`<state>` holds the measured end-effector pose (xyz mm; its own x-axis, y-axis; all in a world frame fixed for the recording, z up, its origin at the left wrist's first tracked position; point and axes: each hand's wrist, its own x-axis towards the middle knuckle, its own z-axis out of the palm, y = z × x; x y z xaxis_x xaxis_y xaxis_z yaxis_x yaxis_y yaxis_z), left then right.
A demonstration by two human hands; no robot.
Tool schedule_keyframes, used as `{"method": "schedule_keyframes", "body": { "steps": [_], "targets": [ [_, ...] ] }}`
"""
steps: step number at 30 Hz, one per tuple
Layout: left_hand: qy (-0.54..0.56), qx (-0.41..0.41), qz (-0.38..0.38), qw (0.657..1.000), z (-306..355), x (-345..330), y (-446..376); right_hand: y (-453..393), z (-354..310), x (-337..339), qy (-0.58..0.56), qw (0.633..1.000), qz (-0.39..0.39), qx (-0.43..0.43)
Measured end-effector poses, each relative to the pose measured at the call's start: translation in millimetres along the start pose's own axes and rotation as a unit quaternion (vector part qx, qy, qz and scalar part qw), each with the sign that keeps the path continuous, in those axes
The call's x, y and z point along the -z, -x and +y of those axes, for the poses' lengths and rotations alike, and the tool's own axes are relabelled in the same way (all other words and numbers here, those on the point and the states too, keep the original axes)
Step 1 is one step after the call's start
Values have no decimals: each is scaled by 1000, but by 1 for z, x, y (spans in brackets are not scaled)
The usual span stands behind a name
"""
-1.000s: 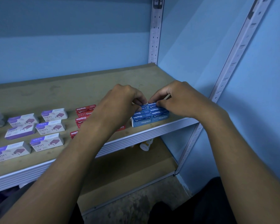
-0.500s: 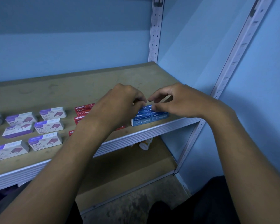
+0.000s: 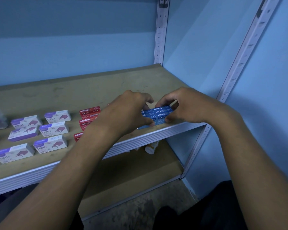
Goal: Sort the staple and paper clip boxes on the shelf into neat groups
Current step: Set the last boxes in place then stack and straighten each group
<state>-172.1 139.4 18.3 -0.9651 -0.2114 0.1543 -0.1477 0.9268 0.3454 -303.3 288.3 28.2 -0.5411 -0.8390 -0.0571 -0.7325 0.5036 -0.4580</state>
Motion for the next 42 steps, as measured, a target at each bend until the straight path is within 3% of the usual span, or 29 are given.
{"method": "schedule_keyframes", "body": {
  "steps": [7,17,28,42],
  "targets": [
    [3,-18,5,1000,-5,-2,1,2,3,-2,-15,1000,8,-9],
    [16,-62,110,992,-13,27,20,14,-17,4,-72,993,84,48],
    [-25,31,80,996,-52,53,50,-5,-52,-9,-63,992,76,84],
    [-44,72,40,996,-88,54,67,-36,-90,-37,-6,995,41,92]
  ]
}}
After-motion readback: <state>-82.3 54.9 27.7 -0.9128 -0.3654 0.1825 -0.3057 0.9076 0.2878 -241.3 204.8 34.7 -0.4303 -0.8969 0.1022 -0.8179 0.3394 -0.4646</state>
